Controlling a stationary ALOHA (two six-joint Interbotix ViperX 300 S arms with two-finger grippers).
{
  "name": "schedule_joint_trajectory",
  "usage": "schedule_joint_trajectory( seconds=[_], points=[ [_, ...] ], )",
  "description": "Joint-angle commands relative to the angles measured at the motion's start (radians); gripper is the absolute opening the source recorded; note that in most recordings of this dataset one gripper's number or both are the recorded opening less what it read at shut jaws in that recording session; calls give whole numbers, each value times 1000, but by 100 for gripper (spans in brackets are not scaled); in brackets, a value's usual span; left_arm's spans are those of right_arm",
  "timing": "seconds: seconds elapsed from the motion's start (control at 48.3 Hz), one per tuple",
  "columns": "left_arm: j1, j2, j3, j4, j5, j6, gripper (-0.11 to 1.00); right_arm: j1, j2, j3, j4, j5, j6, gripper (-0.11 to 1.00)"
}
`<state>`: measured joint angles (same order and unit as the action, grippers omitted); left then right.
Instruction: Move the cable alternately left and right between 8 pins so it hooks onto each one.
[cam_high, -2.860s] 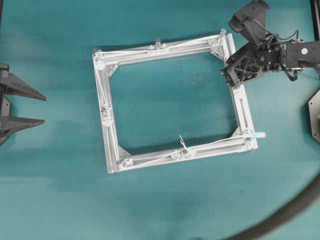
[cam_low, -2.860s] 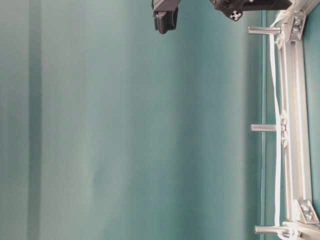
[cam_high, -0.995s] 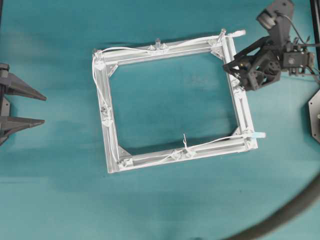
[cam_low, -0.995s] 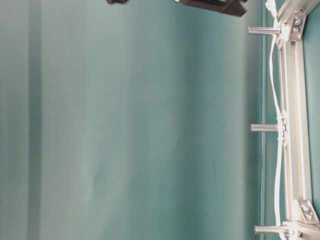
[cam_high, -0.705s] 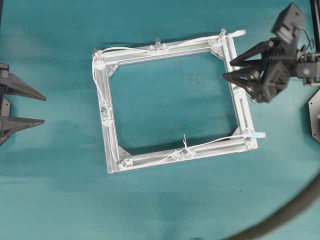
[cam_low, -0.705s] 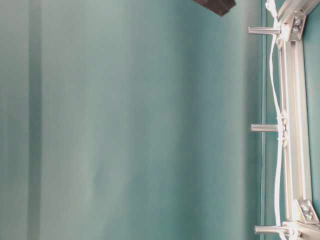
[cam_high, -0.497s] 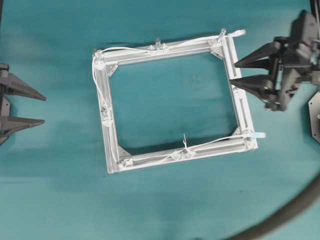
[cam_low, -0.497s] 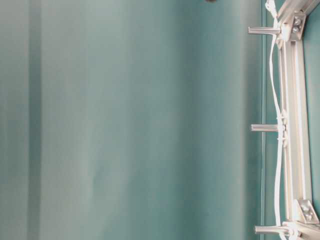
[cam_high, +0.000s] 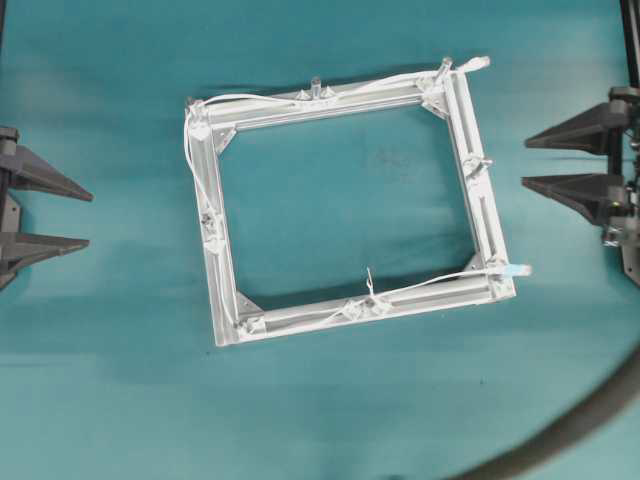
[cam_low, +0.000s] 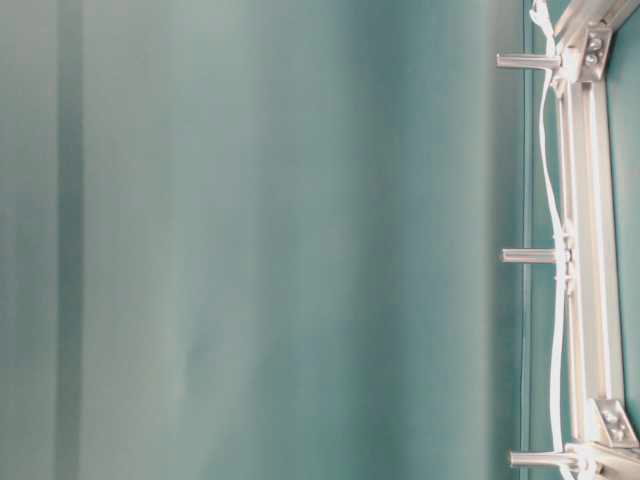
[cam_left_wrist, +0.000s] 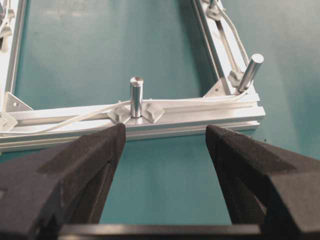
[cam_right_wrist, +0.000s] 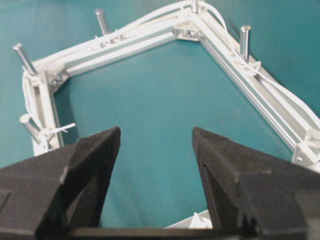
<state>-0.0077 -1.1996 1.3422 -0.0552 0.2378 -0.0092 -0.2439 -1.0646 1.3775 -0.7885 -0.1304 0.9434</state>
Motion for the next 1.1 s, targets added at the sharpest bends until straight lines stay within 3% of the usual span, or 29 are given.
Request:
schedule_joint_trajectory(
  seconds=[0.0,0.352,1.077],
  points=[
    [-3,6,-11,2,-5,-5,75,0,-41,9,-2,-12,2,63],
    [-3,6,-11,2,-5,-5,75,35,-95,63,-2,-12,3,63],
    [-3,6,-11,2,-5,-5,75,49,-98,67,-2,-6,6,63]
  ],
)
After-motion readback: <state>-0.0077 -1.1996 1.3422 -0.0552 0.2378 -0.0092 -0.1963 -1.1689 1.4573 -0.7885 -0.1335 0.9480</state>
